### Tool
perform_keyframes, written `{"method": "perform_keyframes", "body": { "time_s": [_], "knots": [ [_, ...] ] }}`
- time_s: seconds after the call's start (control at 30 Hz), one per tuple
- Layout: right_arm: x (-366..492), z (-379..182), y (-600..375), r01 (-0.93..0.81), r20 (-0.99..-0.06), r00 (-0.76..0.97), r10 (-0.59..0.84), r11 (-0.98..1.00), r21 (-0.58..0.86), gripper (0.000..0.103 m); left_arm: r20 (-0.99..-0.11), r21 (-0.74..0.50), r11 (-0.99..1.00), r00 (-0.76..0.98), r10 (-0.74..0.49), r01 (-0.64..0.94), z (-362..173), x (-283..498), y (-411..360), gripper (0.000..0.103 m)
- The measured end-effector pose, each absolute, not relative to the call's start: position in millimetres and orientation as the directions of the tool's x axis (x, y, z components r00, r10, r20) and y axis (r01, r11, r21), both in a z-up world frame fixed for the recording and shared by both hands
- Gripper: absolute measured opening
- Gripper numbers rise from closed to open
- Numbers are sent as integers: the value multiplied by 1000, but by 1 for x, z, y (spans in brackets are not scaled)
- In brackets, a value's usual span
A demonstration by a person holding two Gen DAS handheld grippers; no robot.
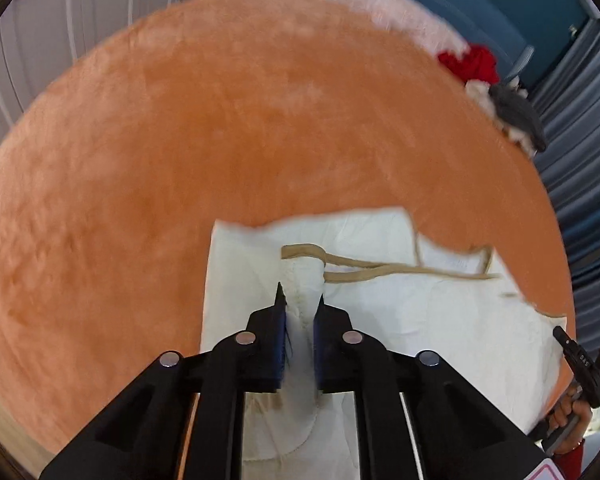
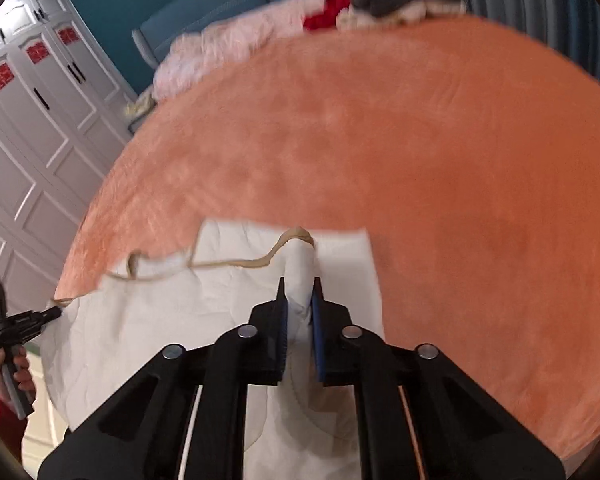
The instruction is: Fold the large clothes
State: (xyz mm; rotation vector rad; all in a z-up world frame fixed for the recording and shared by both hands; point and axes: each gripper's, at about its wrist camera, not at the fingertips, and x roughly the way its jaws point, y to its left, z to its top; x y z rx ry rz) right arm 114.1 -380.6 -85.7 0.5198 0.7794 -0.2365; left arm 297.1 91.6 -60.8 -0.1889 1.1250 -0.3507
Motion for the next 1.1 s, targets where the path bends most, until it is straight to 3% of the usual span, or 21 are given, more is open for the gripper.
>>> {"method": "perform_keyframes", "body": {
  "time_s": [0.17,0.47,0.6,0.87,0.93,1.0,1.1],
  "knots": [
    [128,-55,-385,390,-653,752,-91,860,329,7,-790,-323,930,490,-368,178,-29,310,90,7],
    [169,-128,-395,481,-781,613,-119,840,250,8,-875,-232,968,414,-251,96,-103,346,72,9],
    [169,-150,-398,497,-794,597,-111,828,258,12,-879,-221,970,411,-243,101,-131,345,74,14],
    [166,-161,-396,494,-787,606,-120,831,254,18,-857,-172,978,472,-207,116,-138,339,71,21],
    [164,-154,-397,506,-788,602,-125,823,256,26,-863,-153,984,473,-176,87,-125,338,77,32],
    [150,-134,-400,537,-768,617,-173,806,249,36,-859,-134,990,492,-142,52,-109,335,86,52],
    [132,-106,-396,530,-717,664,-212,810,251,37,-805,-100,995,587,-89,14,-66,318,104,57]
  ]
}}
